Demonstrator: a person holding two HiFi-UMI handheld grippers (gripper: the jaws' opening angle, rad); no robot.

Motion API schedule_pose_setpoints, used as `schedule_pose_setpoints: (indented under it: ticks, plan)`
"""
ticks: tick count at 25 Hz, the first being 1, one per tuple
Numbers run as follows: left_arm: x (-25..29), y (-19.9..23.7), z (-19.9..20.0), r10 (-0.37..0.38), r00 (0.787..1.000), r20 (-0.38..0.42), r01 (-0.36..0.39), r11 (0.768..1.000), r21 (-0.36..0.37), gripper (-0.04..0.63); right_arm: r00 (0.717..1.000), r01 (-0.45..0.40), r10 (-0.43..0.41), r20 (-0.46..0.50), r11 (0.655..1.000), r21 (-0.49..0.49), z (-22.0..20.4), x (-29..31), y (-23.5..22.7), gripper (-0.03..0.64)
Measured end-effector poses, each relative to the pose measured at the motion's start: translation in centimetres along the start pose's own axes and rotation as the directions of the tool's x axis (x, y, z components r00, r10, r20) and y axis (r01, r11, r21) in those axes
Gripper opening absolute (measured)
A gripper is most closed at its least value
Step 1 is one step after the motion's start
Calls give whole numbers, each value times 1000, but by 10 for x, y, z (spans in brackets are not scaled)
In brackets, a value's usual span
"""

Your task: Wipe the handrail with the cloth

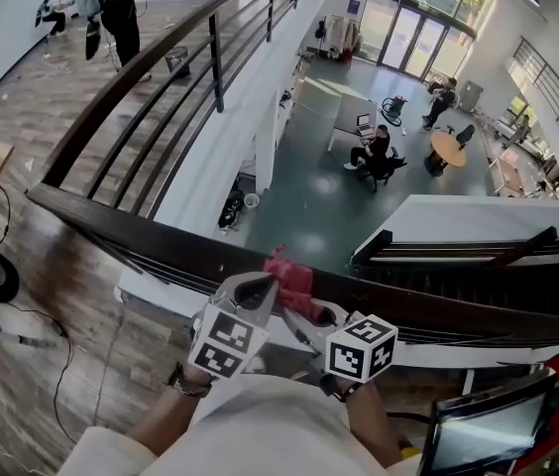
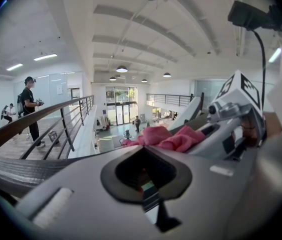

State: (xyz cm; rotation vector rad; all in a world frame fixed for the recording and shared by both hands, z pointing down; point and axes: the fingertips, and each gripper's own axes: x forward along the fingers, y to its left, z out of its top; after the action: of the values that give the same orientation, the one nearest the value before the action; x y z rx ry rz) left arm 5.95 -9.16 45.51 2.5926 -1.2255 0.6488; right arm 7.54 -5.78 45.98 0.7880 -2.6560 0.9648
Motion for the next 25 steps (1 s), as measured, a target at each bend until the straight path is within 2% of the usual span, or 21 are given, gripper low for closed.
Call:
schedule_pose_setpoints:
  ticks: [25]
  plan:
    - [-6,11,-7,-34,999,10,33,999,35,3,997,68,-69,-24,997,-31,0,17,4,61]
